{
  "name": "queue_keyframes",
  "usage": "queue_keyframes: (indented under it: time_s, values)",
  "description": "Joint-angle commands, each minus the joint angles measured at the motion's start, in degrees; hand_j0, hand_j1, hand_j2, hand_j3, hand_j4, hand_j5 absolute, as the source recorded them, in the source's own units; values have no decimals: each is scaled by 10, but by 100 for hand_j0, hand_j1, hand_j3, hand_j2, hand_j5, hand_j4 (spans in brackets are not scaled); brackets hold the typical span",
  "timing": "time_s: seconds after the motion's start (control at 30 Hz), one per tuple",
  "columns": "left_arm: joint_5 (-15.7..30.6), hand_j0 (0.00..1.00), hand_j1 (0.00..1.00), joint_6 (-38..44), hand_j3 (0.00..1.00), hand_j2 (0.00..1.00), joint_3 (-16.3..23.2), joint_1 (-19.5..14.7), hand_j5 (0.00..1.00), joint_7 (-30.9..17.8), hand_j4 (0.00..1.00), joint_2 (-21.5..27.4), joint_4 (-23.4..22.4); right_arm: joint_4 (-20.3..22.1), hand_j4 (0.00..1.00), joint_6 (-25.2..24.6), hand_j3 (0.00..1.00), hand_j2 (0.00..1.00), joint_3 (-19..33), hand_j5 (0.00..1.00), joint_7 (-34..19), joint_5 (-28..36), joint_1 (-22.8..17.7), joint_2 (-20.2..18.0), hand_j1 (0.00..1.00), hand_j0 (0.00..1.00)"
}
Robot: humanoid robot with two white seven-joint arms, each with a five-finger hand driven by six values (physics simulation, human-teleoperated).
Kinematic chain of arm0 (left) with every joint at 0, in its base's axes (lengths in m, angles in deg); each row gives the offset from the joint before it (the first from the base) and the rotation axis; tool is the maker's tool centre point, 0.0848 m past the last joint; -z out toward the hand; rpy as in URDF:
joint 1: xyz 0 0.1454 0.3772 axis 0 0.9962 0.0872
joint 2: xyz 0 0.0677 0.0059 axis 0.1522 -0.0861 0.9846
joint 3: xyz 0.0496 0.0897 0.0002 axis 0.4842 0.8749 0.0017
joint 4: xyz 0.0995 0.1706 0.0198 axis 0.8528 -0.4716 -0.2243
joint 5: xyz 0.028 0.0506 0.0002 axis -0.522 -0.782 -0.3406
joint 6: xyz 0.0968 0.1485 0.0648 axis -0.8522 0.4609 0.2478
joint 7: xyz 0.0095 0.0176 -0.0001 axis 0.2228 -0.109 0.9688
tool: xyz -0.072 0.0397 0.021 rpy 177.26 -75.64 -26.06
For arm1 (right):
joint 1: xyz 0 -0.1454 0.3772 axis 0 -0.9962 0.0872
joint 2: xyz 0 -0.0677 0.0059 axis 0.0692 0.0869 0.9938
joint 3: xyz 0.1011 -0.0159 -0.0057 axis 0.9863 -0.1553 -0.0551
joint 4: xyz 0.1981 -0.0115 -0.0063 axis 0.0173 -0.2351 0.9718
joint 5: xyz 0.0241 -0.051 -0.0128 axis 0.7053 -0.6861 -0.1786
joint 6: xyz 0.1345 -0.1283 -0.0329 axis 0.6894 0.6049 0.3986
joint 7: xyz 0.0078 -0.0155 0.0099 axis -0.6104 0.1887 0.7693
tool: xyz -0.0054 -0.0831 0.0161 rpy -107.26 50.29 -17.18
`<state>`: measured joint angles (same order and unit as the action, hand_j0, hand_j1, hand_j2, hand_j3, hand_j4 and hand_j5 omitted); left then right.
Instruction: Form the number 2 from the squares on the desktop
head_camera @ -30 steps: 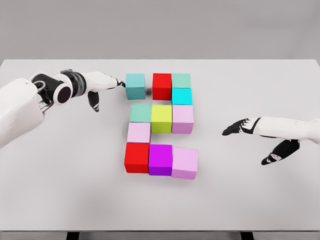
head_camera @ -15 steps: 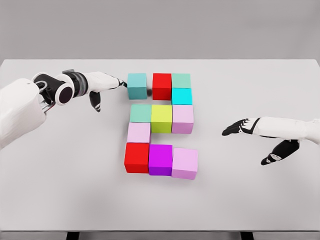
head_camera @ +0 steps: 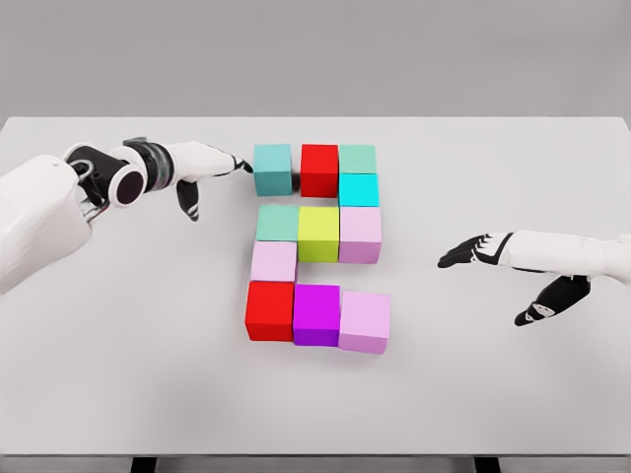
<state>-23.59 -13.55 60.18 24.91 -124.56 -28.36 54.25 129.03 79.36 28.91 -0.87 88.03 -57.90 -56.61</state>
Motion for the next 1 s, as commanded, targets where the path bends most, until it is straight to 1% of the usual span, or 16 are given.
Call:
queue_keyframes:
  time_s: [0.0, 0.07, 0.17, 0.27, 0.37, 0.53, 0.63, 0.73, 0.97]
  values:
    - [-2, 100, 100, -1, 100, 100, -1, 0, 100, 0, 100, 2, -1, 0, 100, -1, 100, 100, 0, 100, 0, 4, 0, -1, 100, 100]
    - [-2, 100, 100, 0, 100, 100, -1, -1, 100, 0, 100, 2, -2, 0, 100, -1, 100, 100, 0, 100, 0, 4, 0, -1, 100, 100]
    - [-7, 100, 100, -1, 100, 100, -3, -6, 100, 0, 100, 1, -20, 0, 100, -1, 100, 100, 0, 100, 0, 4, 0, -1, 100, 100]
    - [-7, 100, 100, -1, 100, 100, -3, -6, 100, 0, 100, 1, -22, 0, 100, -1, 100, 100, 1, 100, 0, 4, -4, -1, 100, 100]
    - [-9, 100, 100, -1, 100, 100, -3, -7, 100, 0, 100, -2, -42, 0, 100, -1, 100, 100, 0, 100, 0, 4, -4, 2, 100, 100]
    - [-9, 100, 100, -1, 100, 100, -4, -11, 100, 0, 100, -5, -43, 0, 100, -1, 100, 100, 0, 100, 0, 4, -4, 2, 100, 100]
    - [-9, 100, 100, -1, 100, 100, -3, -15, 100, 0, 100, -15, -46, 0, 100, -1, 100, 100, 1, 100, 0, 4, -4, 2, 100, 100]
    - [-16, 100, 100, -18, 100, 100, -4, -18, 100, 0, 100, -34, -79, 0, 100, -1, 100, 100, 0, 100, 0, 4, -4, 2, 100, 100]
    - [-17, 100, 100, -26, 100, 100, -3, -21, 100, 0, 100, -43, -83, 0, 100, -1, 100, 100, 0, 100, 0, 4, -5, 2, 100, 100]
